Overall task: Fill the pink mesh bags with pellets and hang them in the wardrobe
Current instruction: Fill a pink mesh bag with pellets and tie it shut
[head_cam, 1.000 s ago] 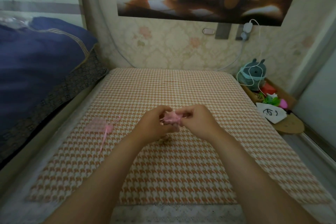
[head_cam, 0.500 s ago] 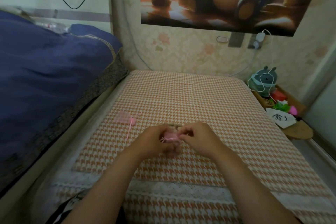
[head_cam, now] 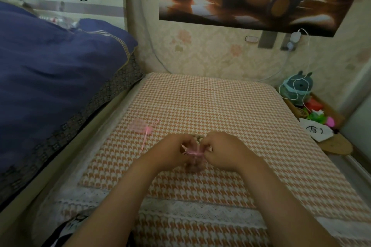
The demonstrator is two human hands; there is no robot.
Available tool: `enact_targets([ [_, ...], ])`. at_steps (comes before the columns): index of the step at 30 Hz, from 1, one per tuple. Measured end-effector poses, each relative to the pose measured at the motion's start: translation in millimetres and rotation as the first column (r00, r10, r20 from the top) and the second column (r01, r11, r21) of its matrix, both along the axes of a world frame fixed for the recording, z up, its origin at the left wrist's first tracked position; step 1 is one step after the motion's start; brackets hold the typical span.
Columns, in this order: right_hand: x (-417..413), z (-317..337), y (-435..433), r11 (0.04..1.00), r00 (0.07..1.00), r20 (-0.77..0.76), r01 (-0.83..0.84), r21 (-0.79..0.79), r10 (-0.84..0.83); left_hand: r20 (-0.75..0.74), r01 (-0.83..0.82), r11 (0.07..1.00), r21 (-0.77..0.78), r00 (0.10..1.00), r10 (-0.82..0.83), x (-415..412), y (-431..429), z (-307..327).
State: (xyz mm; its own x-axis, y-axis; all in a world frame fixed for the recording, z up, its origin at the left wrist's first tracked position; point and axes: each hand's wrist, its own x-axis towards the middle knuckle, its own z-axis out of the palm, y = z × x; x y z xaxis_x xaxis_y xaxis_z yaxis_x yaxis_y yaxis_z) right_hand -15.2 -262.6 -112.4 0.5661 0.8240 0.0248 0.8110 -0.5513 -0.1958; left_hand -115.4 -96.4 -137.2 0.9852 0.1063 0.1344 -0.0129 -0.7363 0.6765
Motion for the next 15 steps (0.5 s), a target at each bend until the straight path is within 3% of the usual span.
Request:
enact_targets([
  [4,2.6,1.3,1.9,1.000,0.998,-0.065,-0.014,0.025,0.016,-0.015,-0.002,1.000,0.000,1.000,0.002,2.8,3.6,2.4],
  [9,1.4,-0.6,7.7,0.997,0.995,-0.101,-0.032,-0.076,0.024,-0.031,0.001,0.999,0.050,1.000,0.000,2.6,2.6,6.6],
  [15,2.0,-0.6,6.4,0.999,0.998,0.056,-0.035,0.010,0.034,0.002,-0.061,0.993,0.097,0.998,0.062,1.8,9.3,8.9],
])
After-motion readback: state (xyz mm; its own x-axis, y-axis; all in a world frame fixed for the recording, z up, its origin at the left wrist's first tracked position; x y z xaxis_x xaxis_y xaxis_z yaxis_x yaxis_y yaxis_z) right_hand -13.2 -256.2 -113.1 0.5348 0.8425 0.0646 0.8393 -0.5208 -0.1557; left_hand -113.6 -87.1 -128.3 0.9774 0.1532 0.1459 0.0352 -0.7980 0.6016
